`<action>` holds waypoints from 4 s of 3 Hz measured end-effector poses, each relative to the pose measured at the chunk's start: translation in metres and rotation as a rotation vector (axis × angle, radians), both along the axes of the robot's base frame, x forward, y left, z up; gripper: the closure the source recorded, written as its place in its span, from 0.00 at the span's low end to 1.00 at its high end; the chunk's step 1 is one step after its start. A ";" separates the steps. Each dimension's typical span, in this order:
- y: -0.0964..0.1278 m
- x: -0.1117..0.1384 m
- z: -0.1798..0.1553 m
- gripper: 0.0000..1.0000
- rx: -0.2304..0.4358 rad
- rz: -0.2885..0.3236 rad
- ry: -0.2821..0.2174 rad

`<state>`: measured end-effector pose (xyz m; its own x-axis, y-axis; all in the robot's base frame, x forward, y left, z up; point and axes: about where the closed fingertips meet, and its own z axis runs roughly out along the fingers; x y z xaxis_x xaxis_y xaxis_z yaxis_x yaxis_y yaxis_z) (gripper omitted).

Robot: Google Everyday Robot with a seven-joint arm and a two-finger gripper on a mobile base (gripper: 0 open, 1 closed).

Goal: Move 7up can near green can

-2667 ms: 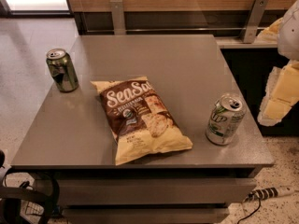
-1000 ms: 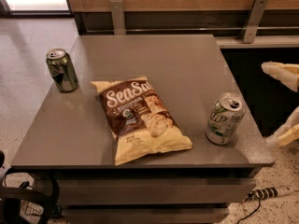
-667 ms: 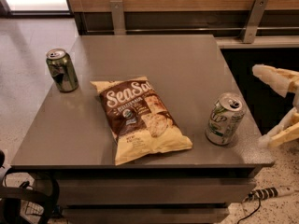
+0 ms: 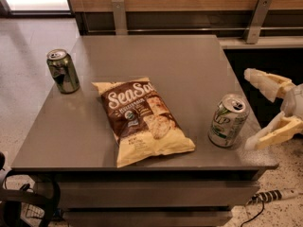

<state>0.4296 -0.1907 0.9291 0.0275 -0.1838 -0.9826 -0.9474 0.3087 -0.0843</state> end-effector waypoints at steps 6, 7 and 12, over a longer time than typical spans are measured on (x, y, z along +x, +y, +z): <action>0.019 0.007 -0.036 0.99 0.060 0.025 -0.035; 0.015 0.018 -0.013 1.00 0.033 0.002 -0.031; 0.146 0.239 0.143 1.00 0.010 -0.202 -0.087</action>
Offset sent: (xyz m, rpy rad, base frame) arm 0.0089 0.0071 -0.0618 0.0905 -0.0449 0.0027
